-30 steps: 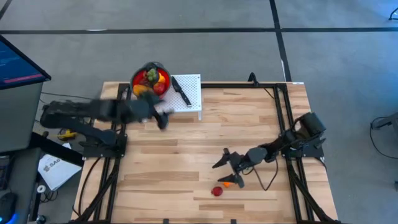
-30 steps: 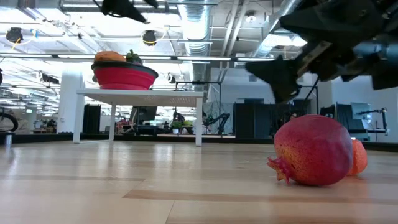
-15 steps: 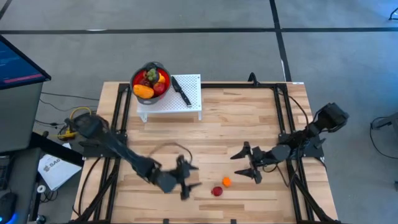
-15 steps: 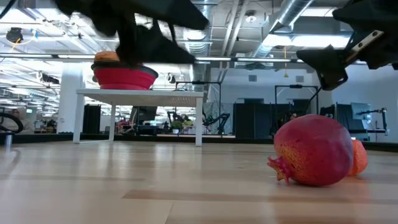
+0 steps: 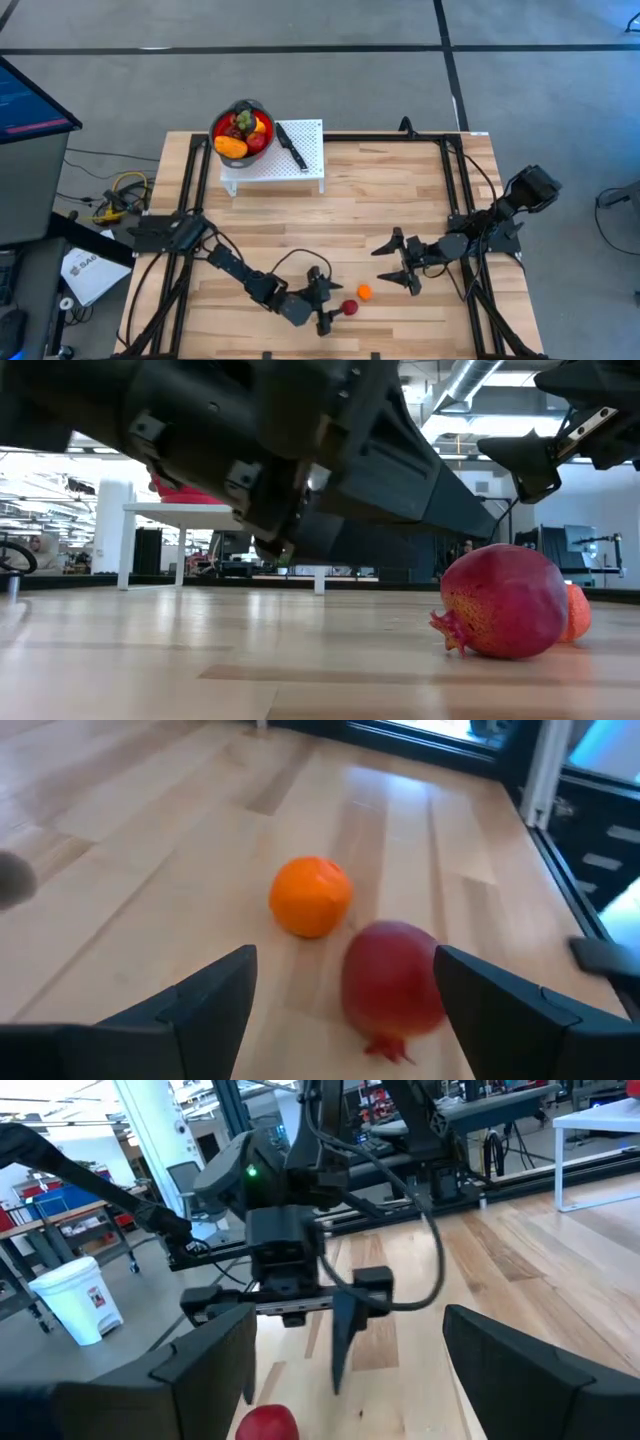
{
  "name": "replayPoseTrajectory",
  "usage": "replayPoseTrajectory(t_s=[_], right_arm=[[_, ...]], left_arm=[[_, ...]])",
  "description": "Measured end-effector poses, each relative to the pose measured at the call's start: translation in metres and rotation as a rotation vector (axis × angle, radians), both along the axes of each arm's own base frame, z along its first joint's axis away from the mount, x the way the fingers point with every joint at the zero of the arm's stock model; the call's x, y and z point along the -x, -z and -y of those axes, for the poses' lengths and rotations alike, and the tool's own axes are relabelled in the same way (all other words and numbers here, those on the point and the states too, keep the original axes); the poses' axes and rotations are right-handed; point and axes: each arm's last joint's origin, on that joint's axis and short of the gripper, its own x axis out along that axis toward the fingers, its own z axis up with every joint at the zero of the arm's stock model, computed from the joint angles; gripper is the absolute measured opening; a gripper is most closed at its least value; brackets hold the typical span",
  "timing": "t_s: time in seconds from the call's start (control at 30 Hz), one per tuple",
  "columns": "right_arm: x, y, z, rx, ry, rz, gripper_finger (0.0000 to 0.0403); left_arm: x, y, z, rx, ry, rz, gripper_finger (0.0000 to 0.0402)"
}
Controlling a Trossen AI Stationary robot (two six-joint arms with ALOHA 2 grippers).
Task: Pick & Place Fruit
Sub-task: Put the red pomegranate into the red strainer bowl on the shelf
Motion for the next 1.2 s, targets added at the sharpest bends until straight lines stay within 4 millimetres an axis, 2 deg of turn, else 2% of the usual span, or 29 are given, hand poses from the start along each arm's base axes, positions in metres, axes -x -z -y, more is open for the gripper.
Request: replayPoseTrajectory(t_s=[0.2, 0.53, 0.63, 0.77, 1.2], right_arm=[[0.0, 0.0, 0.0, 0.0, 0.0, 0.0, 0.0315], [0.0, 0.001, 0.0, 0.005, 0.0, -0.007, 0.0315], [0.0, 0.001, 0.0, 0.006, 0.0, -0.008, 0.0315], [0.0, 0.001, 0.0, 0.005, 0.0, -0.007, 0.0315], [0.0, 0.002, 0.0, 0.009, 0.0, -0.021, 0.0315]], left_arm=[[-0.006, 0.001, -0.008, 0.103, 0.015, -0.012, 0.0297], [-0.008, 0.012, -0.007, 0.166, 0.022, -0.023, 0.0297], [-0.009, 0.024, -0.007, 0.135, 0.015, -0.056, 0.0297], [-0.015, 0.029, -0.003, 0.137, 0.014, -0.045, 0.0297], [-0.016, 0.029, -0.003, 0.091, 0.036, -0.048, 0.0266]])
